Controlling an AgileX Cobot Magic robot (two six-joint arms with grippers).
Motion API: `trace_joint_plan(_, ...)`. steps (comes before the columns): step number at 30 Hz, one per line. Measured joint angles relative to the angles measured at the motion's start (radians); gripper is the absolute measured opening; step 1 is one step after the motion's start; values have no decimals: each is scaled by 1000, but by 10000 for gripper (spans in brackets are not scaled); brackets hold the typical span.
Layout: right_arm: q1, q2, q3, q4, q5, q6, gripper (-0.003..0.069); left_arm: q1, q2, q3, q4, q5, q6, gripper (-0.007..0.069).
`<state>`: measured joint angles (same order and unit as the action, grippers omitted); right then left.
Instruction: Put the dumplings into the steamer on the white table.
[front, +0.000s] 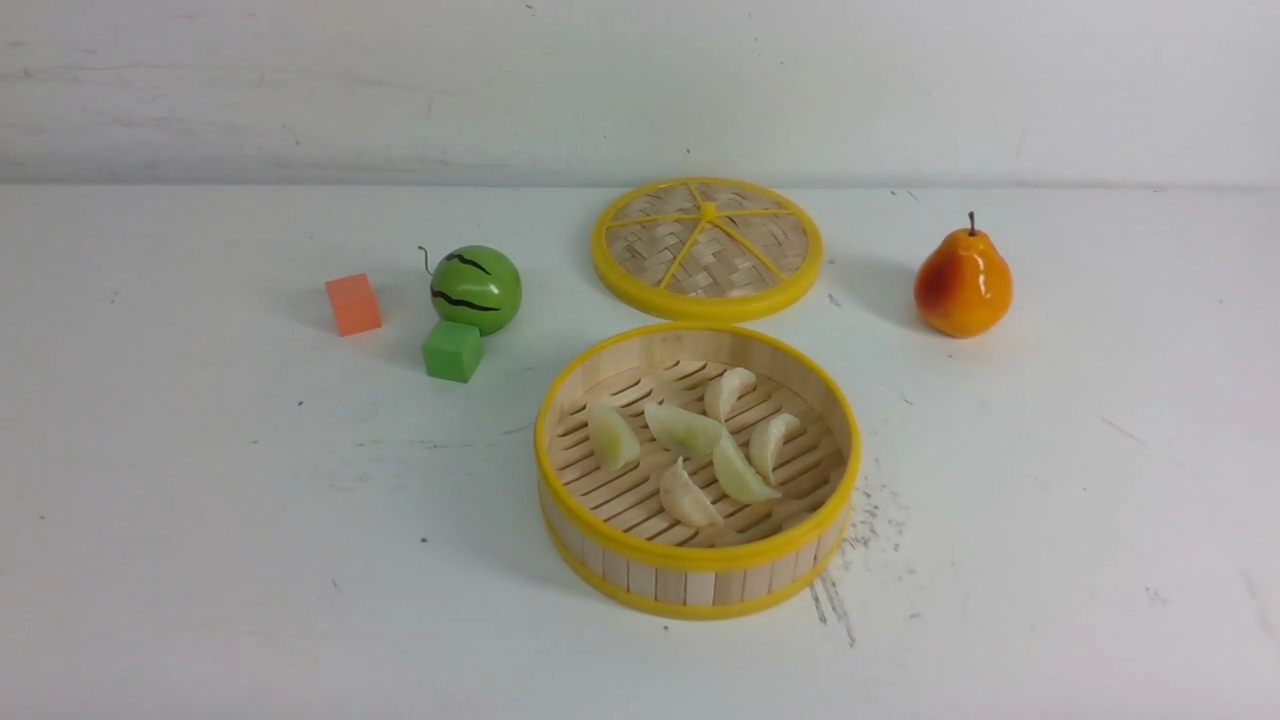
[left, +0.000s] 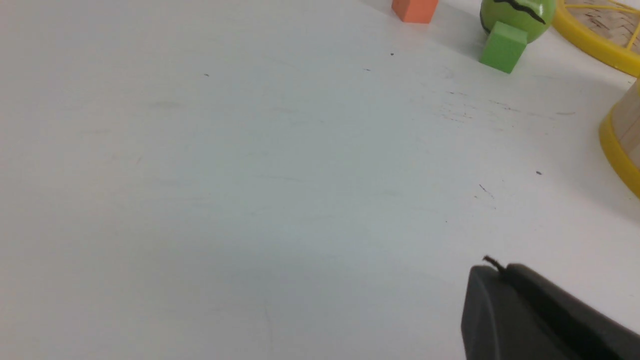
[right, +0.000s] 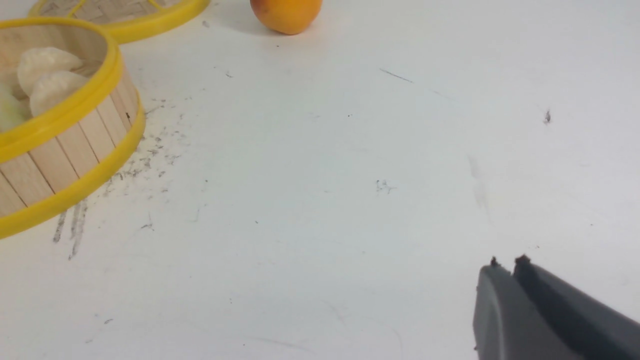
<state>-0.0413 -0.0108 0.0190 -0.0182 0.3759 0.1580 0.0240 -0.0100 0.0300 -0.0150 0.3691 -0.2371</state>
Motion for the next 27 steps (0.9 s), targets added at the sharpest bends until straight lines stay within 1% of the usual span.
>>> trace_joint_plan(27, 0, 0, 0, 0, 0, 0, 41, 0, 0, 0, 0, 0, 0, -9)
